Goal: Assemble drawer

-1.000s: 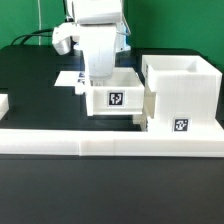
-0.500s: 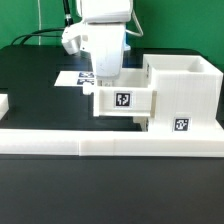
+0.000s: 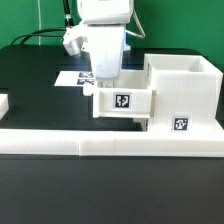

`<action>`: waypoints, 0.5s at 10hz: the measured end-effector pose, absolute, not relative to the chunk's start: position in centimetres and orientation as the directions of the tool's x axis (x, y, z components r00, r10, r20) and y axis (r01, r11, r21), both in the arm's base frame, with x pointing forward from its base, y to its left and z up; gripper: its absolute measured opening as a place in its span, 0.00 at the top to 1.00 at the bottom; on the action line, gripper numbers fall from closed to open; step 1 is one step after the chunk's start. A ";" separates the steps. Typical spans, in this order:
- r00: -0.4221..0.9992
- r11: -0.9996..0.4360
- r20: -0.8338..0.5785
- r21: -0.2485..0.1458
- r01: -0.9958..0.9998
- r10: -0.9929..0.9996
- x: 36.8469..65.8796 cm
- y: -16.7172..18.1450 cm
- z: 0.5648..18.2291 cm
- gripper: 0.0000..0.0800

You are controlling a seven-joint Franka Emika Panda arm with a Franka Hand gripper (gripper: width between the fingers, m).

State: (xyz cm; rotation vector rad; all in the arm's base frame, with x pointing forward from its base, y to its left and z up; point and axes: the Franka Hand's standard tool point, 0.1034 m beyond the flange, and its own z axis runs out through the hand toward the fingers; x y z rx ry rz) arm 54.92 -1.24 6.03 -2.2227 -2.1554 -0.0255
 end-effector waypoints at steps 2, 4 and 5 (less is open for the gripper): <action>0.021 -0.019 0.046 -0.038 0.999 0.999 53.9 -0.7 5.4 0.95; 0.029 -0.028 0.045 -0.033 0.999 0.999 53.7 -0.5 5.5 0.95; 0.033 -0.032 0.046 -0.033 0.999 0.998 53.7 -0.5 5.5 0.95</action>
Offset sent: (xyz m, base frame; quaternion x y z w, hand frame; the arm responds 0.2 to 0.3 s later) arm -0.0148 0.0105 0.0014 -0.0008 -0.0188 -0.0106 0.9998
